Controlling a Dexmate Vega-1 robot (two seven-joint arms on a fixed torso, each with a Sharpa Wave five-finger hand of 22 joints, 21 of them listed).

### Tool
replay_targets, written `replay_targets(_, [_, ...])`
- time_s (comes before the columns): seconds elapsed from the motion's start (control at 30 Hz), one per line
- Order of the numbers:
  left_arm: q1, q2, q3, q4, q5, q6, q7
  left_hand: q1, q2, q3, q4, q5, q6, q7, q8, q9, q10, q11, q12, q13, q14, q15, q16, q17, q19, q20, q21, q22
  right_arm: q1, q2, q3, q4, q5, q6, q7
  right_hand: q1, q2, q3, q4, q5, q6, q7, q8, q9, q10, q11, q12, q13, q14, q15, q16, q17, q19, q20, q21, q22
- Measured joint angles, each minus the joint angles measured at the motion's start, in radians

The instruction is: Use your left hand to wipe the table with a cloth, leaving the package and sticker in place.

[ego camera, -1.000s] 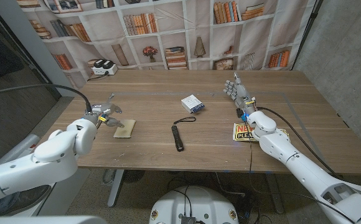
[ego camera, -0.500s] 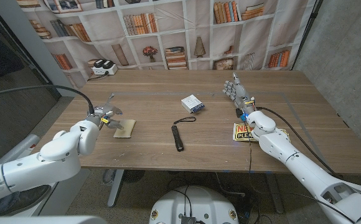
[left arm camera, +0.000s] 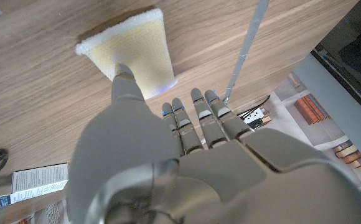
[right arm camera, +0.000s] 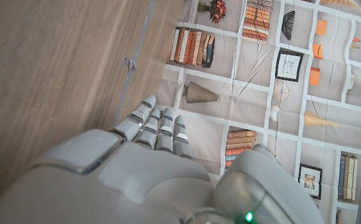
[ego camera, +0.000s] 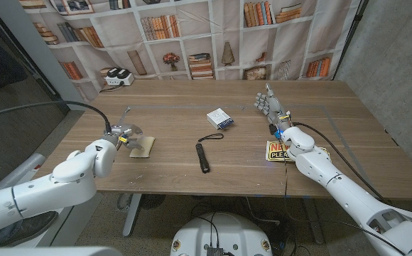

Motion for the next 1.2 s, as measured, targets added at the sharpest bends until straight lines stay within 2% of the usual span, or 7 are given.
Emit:
replay_targets(0.23, [-0.012, -0.020, 0.008, 0.029, -0.032, -0.030, 0.013, 0.009, 0.009, 0.006, -0.003, 0.000, 0.023, -0.001, 0.002, 0.000, 0.011, 0.004, 0.000, 0.001, 0.010, -0.002, 0.000, 0.000, 0.008, 0.000, 0.000, 0.000, 0.001, 0.001, -0.001, -0.001, -0.001, -0.002, -0.002, 0.000, 0.000, 0.000, 0.000, 0.000, 0.000, 0.000, 0.000, 0.000, 0.000, 0.000, 0.000, 0.000, 0.003, 0.003, 0.000, 0.000, 0.000, 0.000, 0.000, 0.000])
replay_targets(0.33, [-0.019, -0.031, 0.015, 0.042, -0.041, -0.041, 0.020, 0.044, 0.016, 0.026, -0.006, 0.000, 0.054, -0.010, 0.012, 0.002, 0.040, -0.007, 0.007, 0.004, 0.043, -0.002, 0.008, 0.004, 0.032, -0.002, 0.007, 0.000, 0.001, 0.001, -0.001, -0.001, -0.001, -0.004, -0.003, 0.000, 0.000, 0.000, 0.000, 0.000, 0.000, 0.000, 0.000, 0.000, 0.000, 0.000, 0.000, 0.000, 0.003, 0.003, 0.000, 0.000, 0.000, 0.000, 0.000, 0.000])
replay_targets(0.53, [-0.029, -0.057, 0.025, 0.061, -0.047, -0.045, 0.043, 0.107, 0.025, 0.070, -0.003, -0.024, 0.197, -0.032, 0.046, 0.000, 0.177, -0.034, 0.034, -0.004, 0.181, -0.013, 0.027, -0.007, 0.137, -0.004, 0.044, 0.000, 0.001, 0.001, -0.001, -0.002, 0.000, -0.005, -0.004, 0.000, 0.000, 0.000, 0.000, 0.000, 0.000, 0.000, 0.000, 0.000, 0.000, 0.000, 0.000, 0.000, 0.003, 0.003, 0.000, 0.000, 0.000, 0.000, -0.006, 0.000])
replay_targets(0.87, [-0.045, -0.086, 0.037, 0.078, -0.062, -0.045, 0.067, 0.157, 0.014, 0.115, 0.018, -0.058, 0.348, -0.047, 0.061, -0.005, 0.316, -0.053, 0.039, -0.005, 0.336, -0.042, 0.027, -0.009, 0.267, -0.014, 0.090, -0.003, 0.004, 0.002, 0.000, 0.005, 0.005, -0.006, 0.000, 0.000, 0.000, 0.000, 0.000, -0.004, 0.000, 0.000, 0.000, 0.000, 0.005, 0.006, 0.000, 0.000, 0.003, 0.003, 0.000, 0.000, 0.000, 0.000, -0.006, 0.000])
replay_targets(1.07, [-0.062, -0.099, 0.045, 0.088, -0.071, -0.046, 0.068, 0.188, 0.015, 0.159, 0.029, -0.079, 0.472, -0.046, 0.083, -0.007, 0.442, -0.062, 0.040, -0.006, 0.485, -0.083, 0.026, -0.010, 0.383, -0.026, 0.129, -0.007, 0.005, 0.003, 0.001, 0.010, 0.008, -0.005, 0.002, 0.000, 0.000, 0.000, 0.000, -0.004, 0.000, 0.000, 0.000, 0.000, 0.009, 0.002, 0.000, 0.000, 0.003, 0.003, 0.000, 0.000, 0.000, 0.000, -0.006, 0.000])
replay_targets(1.2, [-0.076, -0.105, 0.053, 0.093, -0.077, -0.047, 0.066, 0.207, 0.009, 0.189, 0.034, -0.086, 0.553, -0.041, 0.114, -0.004, 0.535, -0.055, 0.047, 0.004, 0.594, -0.122, 0.029, -0.010, 0.444, -0.042, 0.150, -0.007, 0.007, 0.006, 0.003, 0.015, 0.010, -0.003, 0.003, 0.004, 0.004, -0.004, -0.004, -0.004, 0.000, 0.000, 0.000, 0.000, 0.009, 0.002, 0.000, 0.000, 0.003, 0.003, 0.000, 0.000, 0.000, 0.000, -0.006, 0.000])
